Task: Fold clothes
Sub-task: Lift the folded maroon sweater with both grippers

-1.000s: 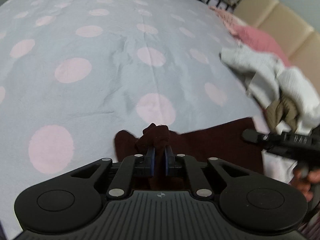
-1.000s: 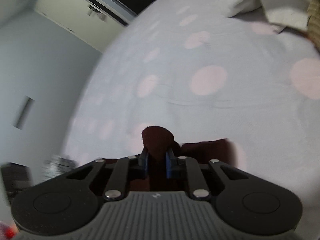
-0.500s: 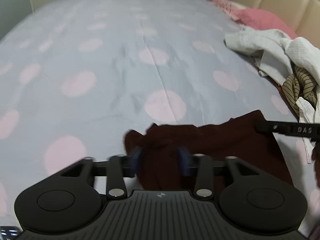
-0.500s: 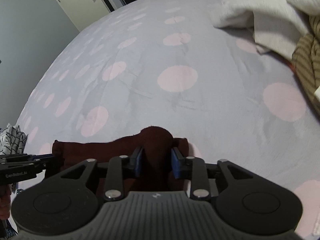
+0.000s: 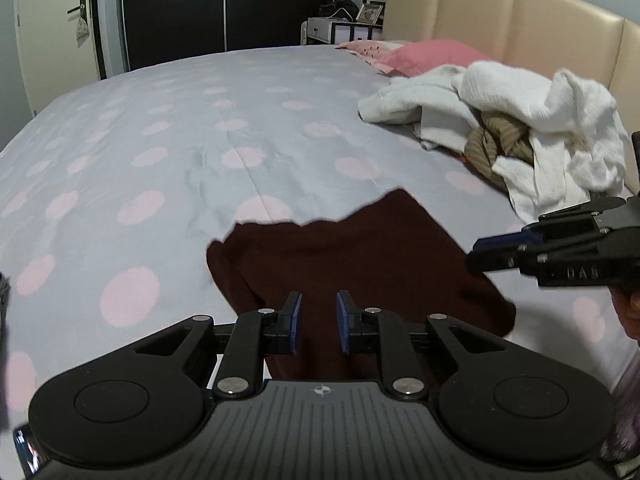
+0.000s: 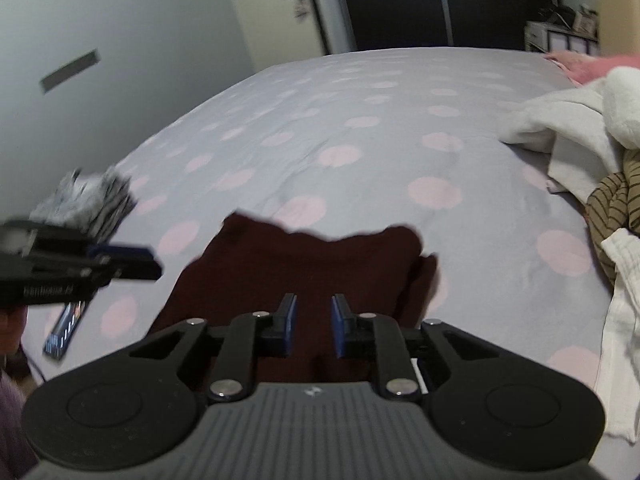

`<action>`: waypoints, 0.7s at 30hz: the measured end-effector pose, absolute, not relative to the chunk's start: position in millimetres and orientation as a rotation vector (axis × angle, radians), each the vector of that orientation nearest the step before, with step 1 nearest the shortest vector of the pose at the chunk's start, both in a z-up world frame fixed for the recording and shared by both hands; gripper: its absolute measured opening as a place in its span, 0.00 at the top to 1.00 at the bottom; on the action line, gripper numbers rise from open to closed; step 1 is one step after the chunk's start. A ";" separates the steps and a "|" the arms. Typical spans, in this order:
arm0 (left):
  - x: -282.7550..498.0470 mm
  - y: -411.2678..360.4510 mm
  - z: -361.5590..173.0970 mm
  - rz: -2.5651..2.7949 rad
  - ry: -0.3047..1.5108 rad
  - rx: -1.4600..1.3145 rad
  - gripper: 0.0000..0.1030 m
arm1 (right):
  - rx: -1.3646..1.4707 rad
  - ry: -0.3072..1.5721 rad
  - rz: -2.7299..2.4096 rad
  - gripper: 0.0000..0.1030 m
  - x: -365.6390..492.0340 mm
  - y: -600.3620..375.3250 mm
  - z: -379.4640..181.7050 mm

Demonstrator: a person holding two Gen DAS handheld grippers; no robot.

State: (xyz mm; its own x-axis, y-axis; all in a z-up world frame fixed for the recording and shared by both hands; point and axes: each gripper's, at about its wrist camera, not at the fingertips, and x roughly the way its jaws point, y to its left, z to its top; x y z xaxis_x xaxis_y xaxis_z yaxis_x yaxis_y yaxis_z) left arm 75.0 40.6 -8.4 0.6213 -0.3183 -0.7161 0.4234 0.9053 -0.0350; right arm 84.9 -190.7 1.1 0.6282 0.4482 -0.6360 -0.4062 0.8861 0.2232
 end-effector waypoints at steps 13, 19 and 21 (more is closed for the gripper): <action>82.3 57.0 -68.5 -0.299 0.952 0.047 0.84 | -0.034 0.854 0.476 0.82 75.3 -192.3 -51.2; 77.3 63.2 -47.8 -0.290 0.861 0.004 0.68 | 0.041 0.852 0.495 0.74 76.5 -199.4 -36.8; 79.4 70.1 -39.3 -0.254 0.795 -0.051 0.37 | 0.097 0.817 0.492 0.62 77.5 -206.9 -26.2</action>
State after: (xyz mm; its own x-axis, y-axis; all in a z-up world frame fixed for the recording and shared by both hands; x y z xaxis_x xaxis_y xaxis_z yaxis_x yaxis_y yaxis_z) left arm 79.4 70.1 -39.3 0.6714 -0.2451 -0.6993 0.2065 0.9682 -0.1411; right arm 77.5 -206.9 -26.2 0.5787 0.4569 -0.6755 -0.3839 0.8834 0.2687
